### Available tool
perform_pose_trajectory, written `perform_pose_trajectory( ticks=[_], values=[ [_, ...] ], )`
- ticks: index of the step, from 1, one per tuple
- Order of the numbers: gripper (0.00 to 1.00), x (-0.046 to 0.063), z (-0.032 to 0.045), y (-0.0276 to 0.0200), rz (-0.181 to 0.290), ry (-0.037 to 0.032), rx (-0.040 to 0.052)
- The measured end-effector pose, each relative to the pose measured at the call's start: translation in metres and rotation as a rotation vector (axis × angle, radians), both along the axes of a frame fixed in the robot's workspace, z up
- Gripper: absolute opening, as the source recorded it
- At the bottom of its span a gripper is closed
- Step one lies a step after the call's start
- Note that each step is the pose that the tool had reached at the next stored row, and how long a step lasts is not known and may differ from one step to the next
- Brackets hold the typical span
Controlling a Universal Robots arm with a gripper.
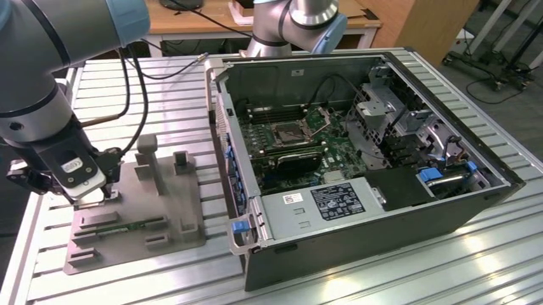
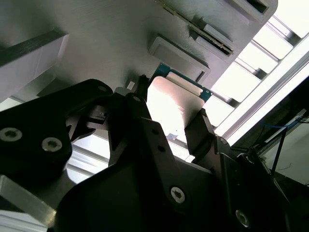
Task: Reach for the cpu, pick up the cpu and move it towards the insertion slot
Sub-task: 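Pick up the cpu and move it towards the insertion slot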
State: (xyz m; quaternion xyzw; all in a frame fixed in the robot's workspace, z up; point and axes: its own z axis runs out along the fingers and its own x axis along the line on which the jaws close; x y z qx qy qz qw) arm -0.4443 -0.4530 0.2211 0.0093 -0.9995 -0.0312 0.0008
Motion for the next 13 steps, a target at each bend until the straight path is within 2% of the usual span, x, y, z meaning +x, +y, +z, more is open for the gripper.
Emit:
perform_pose_trajectory(
  ticks=[13],
  values=[
    [0.55,0.0,0.0036,0.0,0.0,0.0001,0.0]
  ],
)
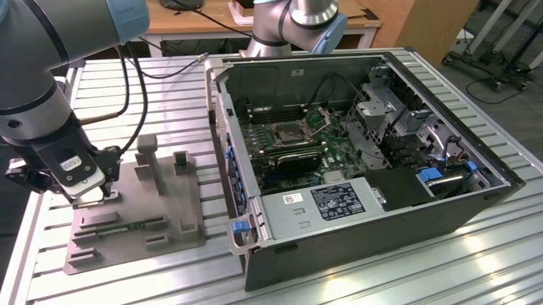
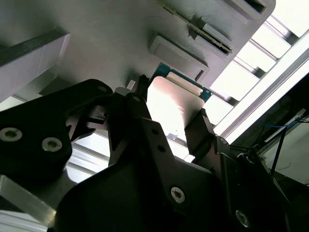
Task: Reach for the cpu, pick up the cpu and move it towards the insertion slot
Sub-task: 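Pick up the cpu and move it towards the insertion slot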
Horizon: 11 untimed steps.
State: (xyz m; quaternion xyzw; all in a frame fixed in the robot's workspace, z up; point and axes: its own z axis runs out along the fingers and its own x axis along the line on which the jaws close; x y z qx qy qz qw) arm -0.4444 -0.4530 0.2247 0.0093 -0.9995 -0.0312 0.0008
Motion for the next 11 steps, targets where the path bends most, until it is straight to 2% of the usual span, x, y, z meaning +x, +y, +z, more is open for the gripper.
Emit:
perform_pose_trajectory(
  ticks=[11],
  values=[
    [0.55,0.0,0.0039,0.0,0.0,0.0001,-0.0001]
  ],
)
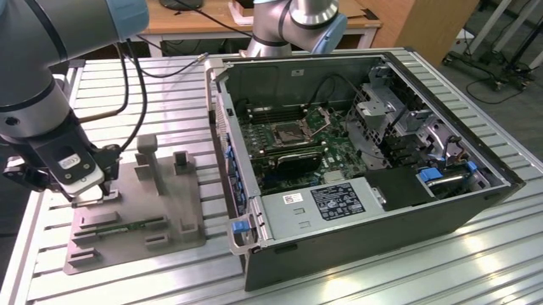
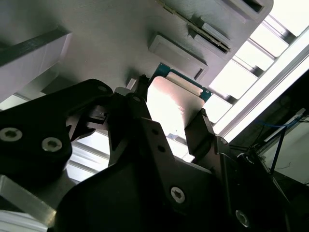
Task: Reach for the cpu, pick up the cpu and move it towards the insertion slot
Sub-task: 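Pick up the cpu and move it towards the insertion slot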
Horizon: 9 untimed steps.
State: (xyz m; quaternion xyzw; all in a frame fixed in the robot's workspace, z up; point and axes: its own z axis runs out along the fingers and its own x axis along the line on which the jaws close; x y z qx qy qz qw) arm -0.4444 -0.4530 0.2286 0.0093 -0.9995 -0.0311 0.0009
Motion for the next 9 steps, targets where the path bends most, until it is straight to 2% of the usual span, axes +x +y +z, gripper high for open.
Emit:
perform_pose_trajectory(
  ticks=[9],
  values=[
    [0.55,0.0,0.0031,0.0,0.0,-0.0001,0.0001]
  ],
)
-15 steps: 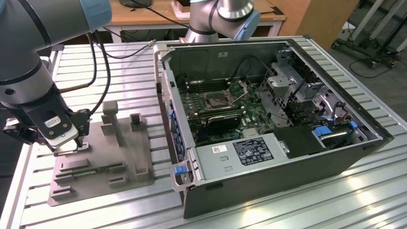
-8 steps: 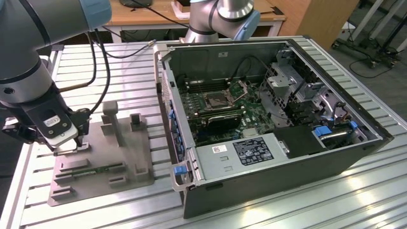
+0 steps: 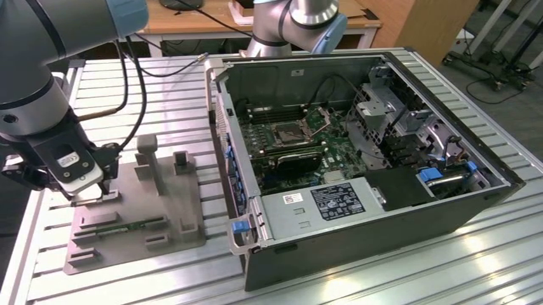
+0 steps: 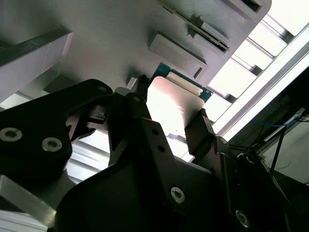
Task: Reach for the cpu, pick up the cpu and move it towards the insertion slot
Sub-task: 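Pick up the cpu and move it towards the insertion slot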
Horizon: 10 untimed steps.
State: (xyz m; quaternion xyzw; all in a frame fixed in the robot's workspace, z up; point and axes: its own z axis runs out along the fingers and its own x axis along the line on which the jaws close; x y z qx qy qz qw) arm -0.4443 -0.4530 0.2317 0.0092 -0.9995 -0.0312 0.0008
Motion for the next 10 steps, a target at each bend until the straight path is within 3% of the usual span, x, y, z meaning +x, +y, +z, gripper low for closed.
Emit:
perform_pose_trajectory(
  ticks=[10],
  values=[
    [0.55,0.0,0.0037,0.0,0.0,0.0002,-0.0001]
  ],
)
